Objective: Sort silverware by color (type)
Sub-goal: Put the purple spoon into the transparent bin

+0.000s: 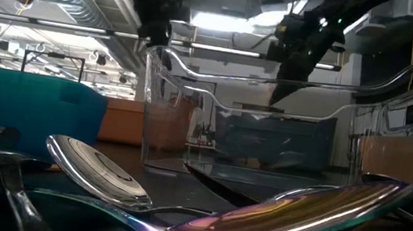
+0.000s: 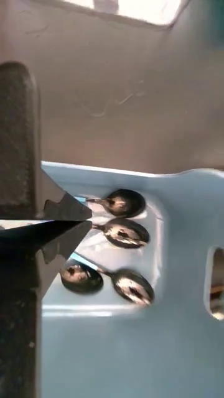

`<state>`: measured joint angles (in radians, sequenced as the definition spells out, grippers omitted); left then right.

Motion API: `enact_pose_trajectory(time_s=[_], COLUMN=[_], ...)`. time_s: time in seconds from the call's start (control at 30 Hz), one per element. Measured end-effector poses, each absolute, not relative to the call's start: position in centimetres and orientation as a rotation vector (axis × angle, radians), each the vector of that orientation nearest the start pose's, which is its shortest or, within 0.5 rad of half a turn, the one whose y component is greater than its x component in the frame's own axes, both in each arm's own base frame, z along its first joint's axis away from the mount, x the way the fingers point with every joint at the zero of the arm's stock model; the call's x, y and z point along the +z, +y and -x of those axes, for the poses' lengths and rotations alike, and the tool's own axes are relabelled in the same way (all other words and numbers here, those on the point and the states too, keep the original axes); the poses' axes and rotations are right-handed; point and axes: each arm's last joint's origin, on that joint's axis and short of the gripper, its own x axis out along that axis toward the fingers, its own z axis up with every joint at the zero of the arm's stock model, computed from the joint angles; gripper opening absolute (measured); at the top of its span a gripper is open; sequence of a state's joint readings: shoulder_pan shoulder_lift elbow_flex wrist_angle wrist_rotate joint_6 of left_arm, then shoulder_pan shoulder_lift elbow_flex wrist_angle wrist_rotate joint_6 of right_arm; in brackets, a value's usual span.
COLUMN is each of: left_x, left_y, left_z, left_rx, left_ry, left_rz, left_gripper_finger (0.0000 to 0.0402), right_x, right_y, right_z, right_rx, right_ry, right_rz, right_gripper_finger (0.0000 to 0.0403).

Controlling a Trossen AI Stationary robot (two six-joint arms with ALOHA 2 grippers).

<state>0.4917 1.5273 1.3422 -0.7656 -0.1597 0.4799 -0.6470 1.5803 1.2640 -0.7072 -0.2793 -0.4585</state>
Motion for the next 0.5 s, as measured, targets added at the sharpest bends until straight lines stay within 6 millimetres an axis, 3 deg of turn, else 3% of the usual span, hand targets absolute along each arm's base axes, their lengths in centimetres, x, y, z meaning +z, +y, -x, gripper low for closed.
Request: enact_pose_trajectory(time_s=[0.23, 0.5], left_x=[32.0, 32.3], left_y=[9.4, 1.6], left_z=[-28.6, -29.8], left_rx=[0.260, 0.114], left_ry=[0.985, 0.915], left_rz=[-0.256, -0.151], left_gripper_finger=[0.0075, 0.0075], right_x=[30.6, 32.9], right_y=[-14.4, -6.4], right_z=[-26.2, -27.4], right_rx=[-0.103, 0.022], right_ry=[0.851, 0.784], right_rz=[-0.001, 0.000], right_gripper_finger=[0.0001, 0.0001])
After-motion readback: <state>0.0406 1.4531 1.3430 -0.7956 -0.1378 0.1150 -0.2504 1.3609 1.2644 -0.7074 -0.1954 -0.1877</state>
